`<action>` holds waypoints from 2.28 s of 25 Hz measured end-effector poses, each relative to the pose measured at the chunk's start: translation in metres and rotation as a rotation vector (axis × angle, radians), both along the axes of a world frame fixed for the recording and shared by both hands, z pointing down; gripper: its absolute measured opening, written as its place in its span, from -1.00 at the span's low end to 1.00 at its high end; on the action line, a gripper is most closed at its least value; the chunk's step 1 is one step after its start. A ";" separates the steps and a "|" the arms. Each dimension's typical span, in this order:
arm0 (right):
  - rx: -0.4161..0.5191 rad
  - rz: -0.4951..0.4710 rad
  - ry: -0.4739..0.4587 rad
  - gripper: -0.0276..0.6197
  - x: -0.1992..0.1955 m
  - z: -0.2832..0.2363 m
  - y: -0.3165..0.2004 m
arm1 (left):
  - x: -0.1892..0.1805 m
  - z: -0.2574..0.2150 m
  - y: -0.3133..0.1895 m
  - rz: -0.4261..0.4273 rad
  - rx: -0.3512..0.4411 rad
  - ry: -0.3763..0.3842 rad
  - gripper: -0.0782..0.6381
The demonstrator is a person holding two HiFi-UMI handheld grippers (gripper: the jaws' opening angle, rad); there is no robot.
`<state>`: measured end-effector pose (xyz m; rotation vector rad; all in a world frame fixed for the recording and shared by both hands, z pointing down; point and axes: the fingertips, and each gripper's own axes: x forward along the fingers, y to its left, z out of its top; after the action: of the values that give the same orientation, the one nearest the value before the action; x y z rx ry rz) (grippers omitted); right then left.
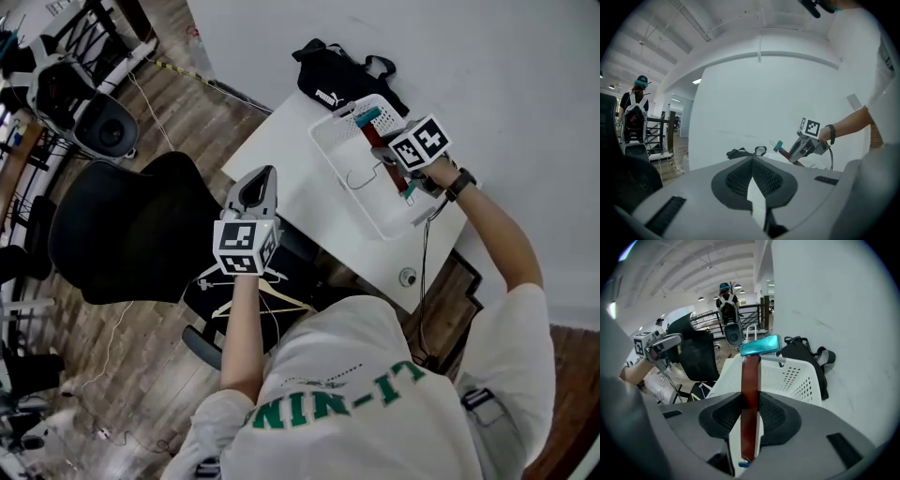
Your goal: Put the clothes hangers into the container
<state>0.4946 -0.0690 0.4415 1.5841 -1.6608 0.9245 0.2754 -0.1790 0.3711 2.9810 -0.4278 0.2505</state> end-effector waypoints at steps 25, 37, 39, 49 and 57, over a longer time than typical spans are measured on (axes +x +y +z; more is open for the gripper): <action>-0.466 0.003 0.060 -0.50 0.064 0.261 -0.007 | -0.011 0.069 -0.028 -0.120 -0.081 -0.095 -0.75; -0.241 -0.108 0.258 0.17 0.065 0.186 -0.010 | -0.024 0.059 0.000 -0.148 -0.067 -0.066 -0.75; -0.175 -0.104 0.251 0.17 0.058 0.160 -0.008 | -0.030 0.056 0.008 -0.150 -0.058 -0.068 -0.75; 0.117 -0.169 0.200 0.07 -0.031 0.028 0.000 | -0.095 0.035 0.023 -0.255 -0.009 -0.038 -0.75; 0.270 -0.382 0.217 0.04 -0.148 -0.027 -0.014 | -0.161 0.033 0.044 -0.363 0.002 -0.002 -0.75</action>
<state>0.3467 -0.0826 0.4149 1.4027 -1.8969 0.3338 0.1148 -0.1353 0.4038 2.8332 -0.9517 0.2146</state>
